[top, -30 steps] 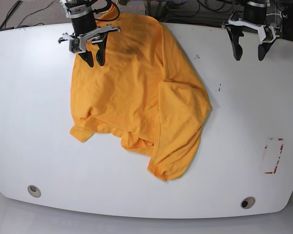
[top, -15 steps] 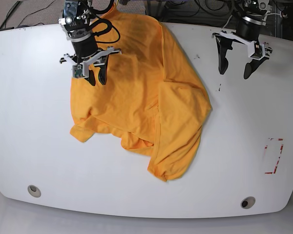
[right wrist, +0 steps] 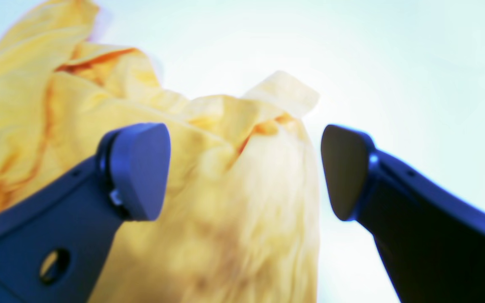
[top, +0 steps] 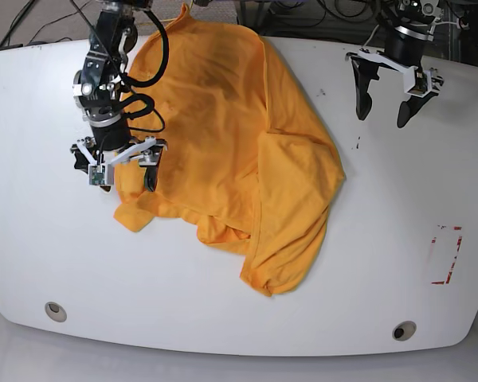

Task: Layout the t-shirt on the table in an organized manner, then fold the t-shirt properly
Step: 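Lower the right gripper onto the orange shirt's corner and grasp it, then move the left gripper onto the shirt's middle fold and grasp it, then lift the shirt with both grippers and stretch it apart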

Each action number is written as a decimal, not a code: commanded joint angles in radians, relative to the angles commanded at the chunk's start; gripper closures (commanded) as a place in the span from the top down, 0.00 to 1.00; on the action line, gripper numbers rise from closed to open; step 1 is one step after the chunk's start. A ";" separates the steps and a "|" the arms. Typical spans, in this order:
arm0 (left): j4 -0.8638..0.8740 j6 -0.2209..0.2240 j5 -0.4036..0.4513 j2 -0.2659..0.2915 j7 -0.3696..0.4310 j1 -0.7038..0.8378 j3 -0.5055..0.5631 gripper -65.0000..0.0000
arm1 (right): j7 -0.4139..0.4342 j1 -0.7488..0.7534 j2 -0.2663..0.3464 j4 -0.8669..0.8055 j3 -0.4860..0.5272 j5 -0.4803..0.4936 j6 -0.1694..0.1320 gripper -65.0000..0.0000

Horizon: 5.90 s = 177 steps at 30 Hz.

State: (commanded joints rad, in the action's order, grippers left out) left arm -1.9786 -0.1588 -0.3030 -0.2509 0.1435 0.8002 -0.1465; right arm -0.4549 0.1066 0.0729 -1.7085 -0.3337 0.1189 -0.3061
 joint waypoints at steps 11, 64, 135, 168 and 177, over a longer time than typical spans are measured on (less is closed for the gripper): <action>0.000 0.002 -0.003 0.002 0.000 0.000 0.000 0.67 | 0.006 -0.160 0.049 0.279 -0.002 0.002 -0.003 0.83; 0.206 0.005 0.347 0.118 -0.519 -0.526 0.473 0.68 | 0.054 0.003 -0.068 0.218 -0.029 0.002 -0.075 0.10; -0.015 0.000 -0.034 0.057 -0.647 -0.694 -0.161 0.01 | -0.247 -0.118 -0.029 -0.253 -0.031 -0.006 -0.150 0.09; 0.026 -0.084 -0.087 0.021 -0.942 -1.402 -0.175 0.01 | -0.341 -0.718 0.183 -0.052 -0.021 0.003 -0.152 0.10; 0.031 -0.084 -0.086 0.017 -0.944 -1.464 -0.181 0.01 | -0.361 -0.799 0.235 -0.034 0.018 -0.003 -0.187 0.10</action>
State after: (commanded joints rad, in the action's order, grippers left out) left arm -1.9479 -0.2432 -0.3890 -0.2340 -0.8002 -0.6636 -0.3276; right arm -0.8155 -0.6928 0.3076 -1.7423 -0.3153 0.1158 -0.4933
